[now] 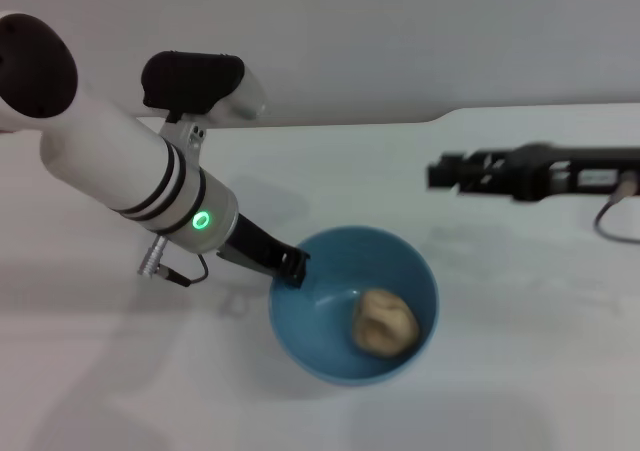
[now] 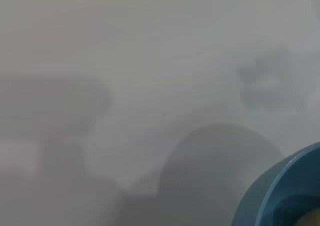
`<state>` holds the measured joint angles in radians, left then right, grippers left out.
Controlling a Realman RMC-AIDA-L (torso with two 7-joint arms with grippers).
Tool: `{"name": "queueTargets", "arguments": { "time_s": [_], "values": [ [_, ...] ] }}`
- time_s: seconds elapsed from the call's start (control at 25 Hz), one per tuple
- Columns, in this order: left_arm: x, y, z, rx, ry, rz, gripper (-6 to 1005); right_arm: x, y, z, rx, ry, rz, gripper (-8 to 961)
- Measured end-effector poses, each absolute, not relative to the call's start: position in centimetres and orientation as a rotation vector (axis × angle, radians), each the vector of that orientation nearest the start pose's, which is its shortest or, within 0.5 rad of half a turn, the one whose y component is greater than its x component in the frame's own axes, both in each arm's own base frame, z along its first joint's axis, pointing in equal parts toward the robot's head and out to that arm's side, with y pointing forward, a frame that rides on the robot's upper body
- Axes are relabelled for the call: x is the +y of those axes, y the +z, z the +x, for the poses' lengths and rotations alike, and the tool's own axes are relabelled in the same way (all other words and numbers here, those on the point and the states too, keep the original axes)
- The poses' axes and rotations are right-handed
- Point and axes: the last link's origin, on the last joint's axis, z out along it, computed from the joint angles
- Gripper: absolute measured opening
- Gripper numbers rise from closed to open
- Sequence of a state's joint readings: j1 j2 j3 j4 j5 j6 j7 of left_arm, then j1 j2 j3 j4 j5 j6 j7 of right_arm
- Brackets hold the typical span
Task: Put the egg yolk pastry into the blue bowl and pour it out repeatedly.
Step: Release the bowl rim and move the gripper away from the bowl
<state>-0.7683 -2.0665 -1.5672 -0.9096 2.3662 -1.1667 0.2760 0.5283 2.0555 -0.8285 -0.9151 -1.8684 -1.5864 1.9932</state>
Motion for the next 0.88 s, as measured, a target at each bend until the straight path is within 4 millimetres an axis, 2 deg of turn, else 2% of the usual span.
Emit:
{"name": "queueTargets", "arguments": {
  "time_s": [0.16,0.4,0.88],
  "values": [
    [37.5,-8.3,-17.5,-1.316,0.329,-2.484,28,35.1,6.0,23.7,1.045,0.890,-2.522,434],
    [37.0,-9.4,-17.0,-1.298,0.312,-2.527,61,34.0,6.4,26.2,1.093,0.901,-2.439,434],
    [36.5,-10.4,-17.0,-1.258,0.325,-2.540,100,33.8,5.8,26.9,1.134,0.898,-2.423,434]
  ]
}}
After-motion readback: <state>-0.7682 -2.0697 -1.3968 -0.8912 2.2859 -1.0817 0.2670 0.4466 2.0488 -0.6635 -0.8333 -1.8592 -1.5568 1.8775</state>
